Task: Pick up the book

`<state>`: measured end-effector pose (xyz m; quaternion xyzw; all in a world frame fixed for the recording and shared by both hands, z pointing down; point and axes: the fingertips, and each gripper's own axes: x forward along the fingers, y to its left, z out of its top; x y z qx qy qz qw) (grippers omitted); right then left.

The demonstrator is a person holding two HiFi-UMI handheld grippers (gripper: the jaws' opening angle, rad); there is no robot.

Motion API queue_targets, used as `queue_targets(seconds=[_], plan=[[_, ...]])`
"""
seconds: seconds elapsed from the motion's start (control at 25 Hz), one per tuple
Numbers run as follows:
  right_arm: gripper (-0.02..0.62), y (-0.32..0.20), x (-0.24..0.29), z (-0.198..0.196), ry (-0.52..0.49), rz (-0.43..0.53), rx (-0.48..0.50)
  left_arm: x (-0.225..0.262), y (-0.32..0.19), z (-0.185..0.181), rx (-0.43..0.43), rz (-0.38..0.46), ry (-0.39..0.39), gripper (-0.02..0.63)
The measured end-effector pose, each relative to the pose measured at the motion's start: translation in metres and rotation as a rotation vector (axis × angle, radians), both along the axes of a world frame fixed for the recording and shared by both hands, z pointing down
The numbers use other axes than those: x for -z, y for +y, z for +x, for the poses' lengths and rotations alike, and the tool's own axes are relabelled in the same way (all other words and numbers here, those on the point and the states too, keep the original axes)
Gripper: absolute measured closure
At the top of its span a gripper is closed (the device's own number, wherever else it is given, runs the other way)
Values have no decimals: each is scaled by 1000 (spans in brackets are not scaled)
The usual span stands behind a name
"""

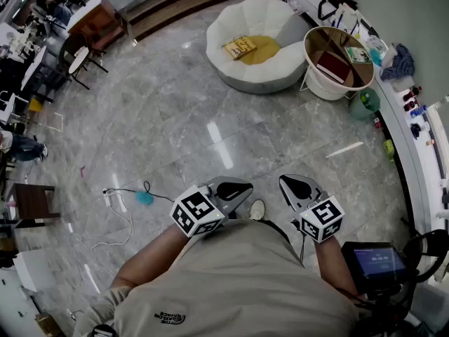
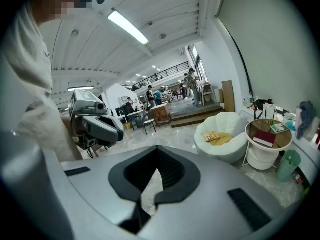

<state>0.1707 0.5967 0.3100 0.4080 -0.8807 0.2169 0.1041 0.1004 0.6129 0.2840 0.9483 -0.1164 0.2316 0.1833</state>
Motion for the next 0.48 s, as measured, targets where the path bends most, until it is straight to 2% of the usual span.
queue_targets(seconds=[0.16,0.28,0.48], plan=[[583,4,0,6,9,8,16,2,2,11,9,-16,11,598],[583,1,-3,15,12,8,15,3,2,21,-4,3,5,598],[583,-13,0,16,-12,5,21,4,-11,17,17,0,-6,598]])
